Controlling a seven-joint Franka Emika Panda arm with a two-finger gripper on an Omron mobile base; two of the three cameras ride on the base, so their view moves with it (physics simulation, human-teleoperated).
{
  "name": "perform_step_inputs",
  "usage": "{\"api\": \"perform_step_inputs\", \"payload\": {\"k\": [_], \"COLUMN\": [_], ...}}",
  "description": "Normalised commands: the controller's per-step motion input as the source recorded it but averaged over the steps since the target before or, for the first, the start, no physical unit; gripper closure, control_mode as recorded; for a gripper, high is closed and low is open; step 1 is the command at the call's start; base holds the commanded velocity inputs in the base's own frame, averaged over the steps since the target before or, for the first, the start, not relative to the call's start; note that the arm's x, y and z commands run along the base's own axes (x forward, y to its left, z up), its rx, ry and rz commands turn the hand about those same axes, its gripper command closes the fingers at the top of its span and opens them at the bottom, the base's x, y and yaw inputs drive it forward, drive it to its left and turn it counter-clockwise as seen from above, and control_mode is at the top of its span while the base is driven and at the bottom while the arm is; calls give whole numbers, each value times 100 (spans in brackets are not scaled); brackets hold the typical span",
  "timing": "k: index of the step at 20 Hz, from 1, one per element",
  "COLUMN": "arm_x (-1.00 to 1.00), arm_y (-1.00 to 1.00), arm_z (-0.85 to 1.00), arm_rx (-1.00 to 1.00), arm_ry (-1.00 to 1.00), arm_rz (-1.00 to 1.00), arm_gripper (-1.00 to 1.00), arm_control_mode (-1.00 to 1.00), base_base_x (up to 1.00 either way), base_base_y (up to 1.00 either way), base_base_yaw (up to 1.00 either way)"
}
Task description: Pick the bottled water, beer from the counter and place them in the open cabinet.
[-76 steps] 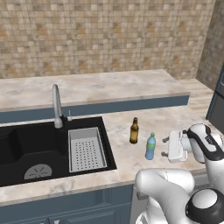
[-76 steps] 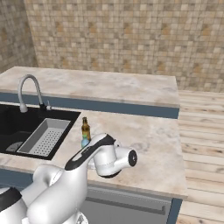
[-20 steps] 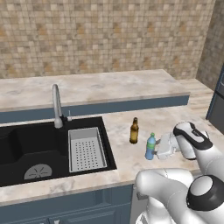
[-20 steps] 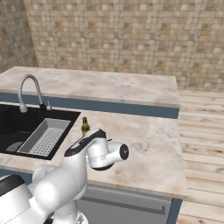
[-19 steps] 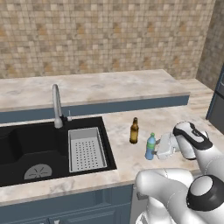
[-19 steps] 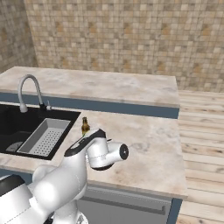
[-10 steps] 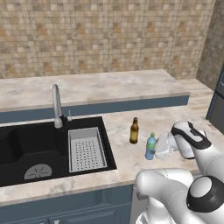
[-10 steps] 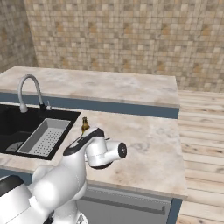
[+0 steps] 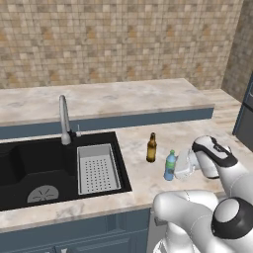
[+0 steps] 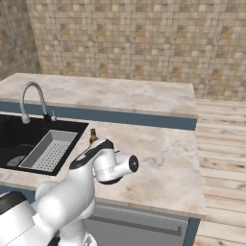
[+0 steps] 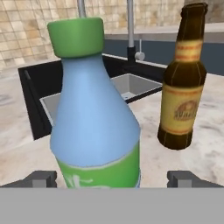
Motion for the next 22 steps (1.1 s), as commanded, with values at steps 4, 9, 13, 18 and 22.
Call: {"api": "perform_step_inputs", "payload": {"k": [4, 9, 13, 18, 22], "arm_x": [5, 2, 4, 2, 0], "arm_y": [7, 7, 4, 0, -1], "arm_z": [-5, -5, -9, -4, -2], "arm_rx": [0, 0, 0, 0, 0], "arm_ry": [0, 0, 0, 0, 1], "arm_rz": [0, 0, 0, 0, 0], "arm_gripper": [-100, -100, -100, 100, 100], "arm_control_mode": [-100, -100, -100, -100, -100], "base_base_x": [0, 0, 0, 0, 0], "base_base_y": [0, 0, 0, 0, 0], "base_base_yaw": [0, 0, 0, 0, 0]}}
